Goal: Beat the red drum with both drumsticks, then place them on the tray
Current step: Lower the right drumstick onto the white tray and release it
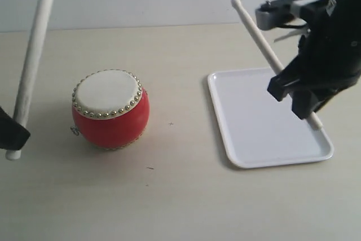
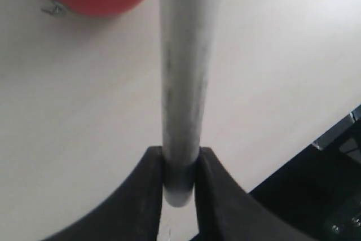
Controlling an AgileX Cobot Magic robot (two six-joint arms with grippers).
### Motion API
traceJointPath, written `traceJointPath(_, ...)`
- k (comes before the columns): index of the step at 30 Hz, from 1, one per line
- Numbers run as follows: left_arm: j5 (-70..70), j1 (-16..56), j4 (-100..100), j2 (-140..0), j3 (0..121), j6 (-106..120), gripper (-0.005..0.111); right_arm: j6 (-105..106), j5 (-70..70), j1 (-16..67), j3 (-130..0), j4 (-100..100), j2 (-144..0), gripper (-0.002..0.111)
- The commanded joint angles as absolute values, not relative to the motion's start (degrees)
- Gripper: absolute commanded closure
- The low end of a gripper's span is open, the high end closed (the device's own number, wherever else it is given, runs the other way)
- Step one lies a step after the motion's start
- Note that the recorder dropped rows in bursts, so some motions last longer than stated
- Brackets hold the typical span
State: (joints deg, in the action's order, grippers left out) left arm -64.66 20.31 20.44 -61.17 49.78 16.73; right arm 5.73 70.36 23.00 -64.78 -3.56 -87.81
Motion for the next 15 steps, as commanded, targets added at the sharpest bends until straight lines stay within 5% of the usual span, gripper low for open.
traceJointPath(1, -63.6, 20.6, 22.5, -55.1, 49.3, 14.2, 0.107, 9.1, 70.0, 15.0, -63.2, -11.7, -93.7, 0.108)
traceJointPath(15, -64.0, 20.6, 27.6, -54.0, 44.5, 13.0, 0.107, 5.8, 69.7, 11.2, -64.9, -6.4, -110.7, 0.108)
